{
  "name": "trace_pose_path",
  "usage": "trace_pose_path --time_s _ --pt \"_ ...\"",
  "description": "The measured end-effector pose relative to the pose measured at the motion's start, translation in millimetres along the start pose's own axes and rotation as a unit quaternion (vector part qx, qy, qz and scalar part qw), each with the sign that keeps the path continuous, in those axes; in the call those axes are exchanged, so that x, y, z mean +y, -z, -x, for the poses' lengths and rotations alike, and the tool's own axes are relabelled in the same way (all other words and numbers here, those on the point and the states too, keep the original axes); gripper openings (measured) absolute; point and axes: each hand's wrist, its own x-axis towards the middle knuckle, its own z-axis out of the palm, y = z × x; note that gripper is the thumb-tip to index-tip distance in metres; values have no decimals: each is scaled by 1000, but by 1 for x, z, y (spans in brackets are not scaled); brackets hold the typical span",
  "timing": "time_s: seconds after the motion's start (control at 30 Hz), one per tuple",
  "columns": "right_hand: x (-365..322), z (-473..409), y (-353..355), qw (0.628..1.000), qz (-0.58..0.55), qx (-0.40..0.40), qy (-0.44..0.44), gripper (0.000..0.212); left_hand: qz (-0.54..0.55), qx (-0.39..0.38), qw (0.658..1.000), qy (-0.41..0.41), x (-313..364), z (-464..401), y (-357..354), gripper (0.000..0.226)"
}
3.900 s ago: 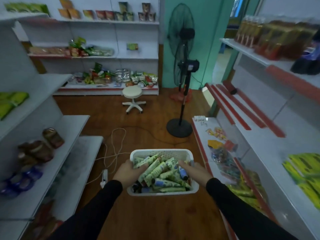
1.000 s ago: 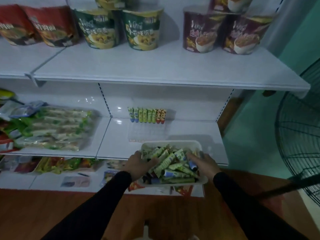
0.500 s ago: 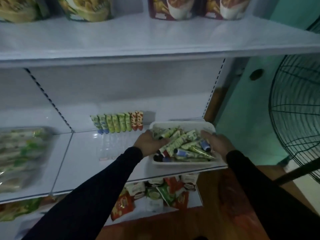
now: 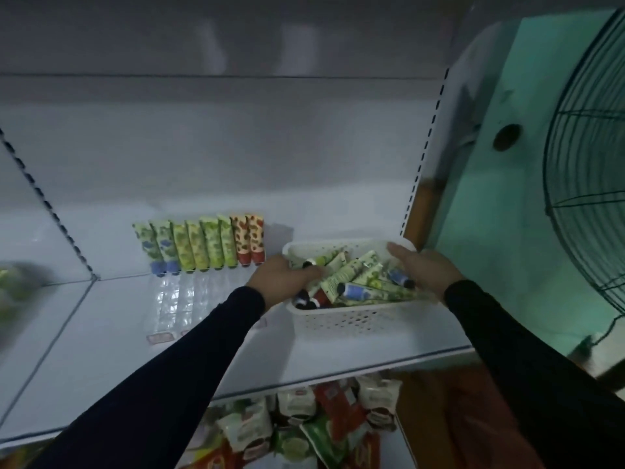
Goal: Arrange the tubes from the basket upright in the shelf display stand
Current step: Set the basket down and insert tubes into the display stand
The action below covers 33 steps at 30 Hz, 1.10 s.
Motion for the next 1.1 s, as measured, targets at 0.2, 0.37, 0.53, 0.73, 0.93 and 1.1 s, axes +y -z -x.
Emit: trace_pose_path --time_s 0.2,0.37,0.53,0.73,0.93,1.1 --pt "8 2 -8 998 26 37 50 87 -1 35 999 -21 -15 -6 -8 48" --pt "9 5 -13 996 10 62 56 94 -79 74 993 -47 -12 8 -15 43" --pt "5 21 -17 992 26 98 73 89 -151 89 982 -70 -10 26 -17 42" --pt "-3 45 -22 965 42 184 183 71 -250 158 946 -136 -14 21 -2 40" --pt "-13 38 -37 966 148 119 176 64 -290 156 930 -164 -12 -4 -7 51" --pt "-12 29 -36 967 131 98 197 54 -323 165 918 -161 -8 -21 -14 38"
